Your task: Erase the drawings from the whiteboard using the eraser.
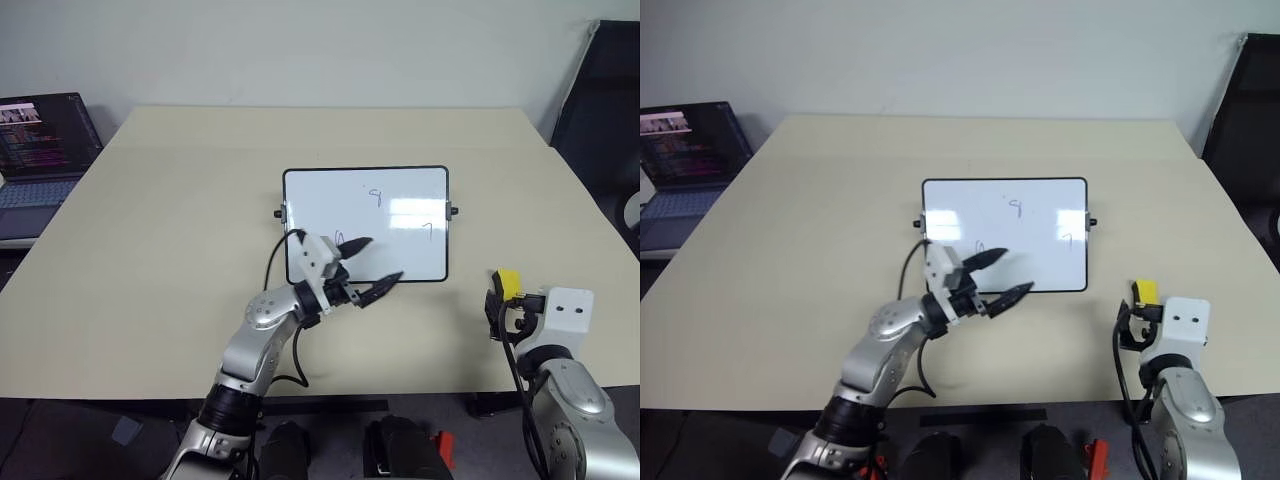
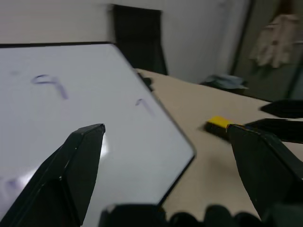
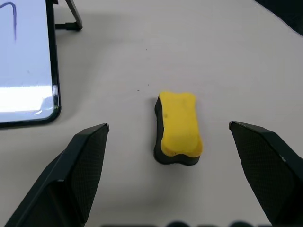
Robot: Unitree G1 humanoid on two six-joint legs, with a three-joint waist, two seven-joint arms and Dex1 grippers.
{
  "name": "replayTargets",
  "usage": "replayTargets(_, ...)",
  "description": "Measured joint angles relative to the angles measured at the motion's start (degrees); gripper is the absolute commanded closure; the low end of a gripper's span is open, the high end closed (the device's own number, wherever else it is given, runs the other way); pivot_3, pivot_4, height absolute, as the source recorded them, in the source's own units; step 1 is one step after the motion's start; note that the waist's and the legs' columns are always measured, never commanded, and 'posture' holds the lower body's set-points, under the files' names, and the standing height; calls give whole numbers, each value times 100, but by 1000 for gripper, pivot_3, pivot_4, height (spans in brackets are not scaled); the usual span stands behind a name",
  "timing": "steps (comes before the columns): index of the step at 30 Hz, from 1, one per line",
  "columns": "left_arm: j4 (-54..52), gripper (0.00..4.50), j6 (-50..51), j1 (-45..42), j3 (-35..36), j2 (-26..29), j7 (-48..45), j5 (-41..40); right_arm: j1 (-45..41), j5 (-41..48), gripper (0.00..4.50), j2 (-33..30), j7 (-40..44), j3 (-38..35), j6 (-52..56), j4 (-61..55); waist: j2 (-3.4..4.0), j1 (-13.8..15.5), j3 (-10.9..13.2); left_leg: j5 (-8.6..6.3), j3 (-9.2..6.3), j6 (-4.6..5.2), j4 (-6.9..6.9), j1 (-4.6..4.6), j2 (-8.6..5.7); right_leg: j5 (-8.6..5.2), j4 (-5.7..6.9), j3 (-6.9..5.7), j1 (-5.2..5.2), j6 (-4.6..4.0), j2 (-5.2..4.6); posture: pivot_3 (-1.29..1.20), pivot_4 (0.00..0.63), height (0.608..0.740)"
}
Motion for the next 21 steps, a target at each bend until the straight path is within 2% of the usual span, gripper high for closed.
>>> replayTargets(7, 299, 0, 266, -216, -356, 210, -1027, -71, -938, 206, 31, -64, -96, -317, 666, 401, 1, -20, 0, 0, -1, 1, -1, 1, 2, 0, 2, 1, -1, 0, 3, 0, 150, 740)
replayTargets(13, 356, 0, 322, -285, -481, 198, -1238, -26, -1443, 371, 31, -78, -127, -411, 868, 919, 2, -12, 0, 0, -1, 1, -1, -1, 0, 1, 3, 4, -1, 1, 3, 0, 150, 740)
replayTargets(21, 414, 0, 305, -309, -481, 244, -1245, 70, -1679, 384, 31, -333, -118, -418, 892, 1346, 2, -14, 0, 0, -1, 1, -1, 0, 1, 1, 4, 5, -1, 1, 3, 0, 150, 740)
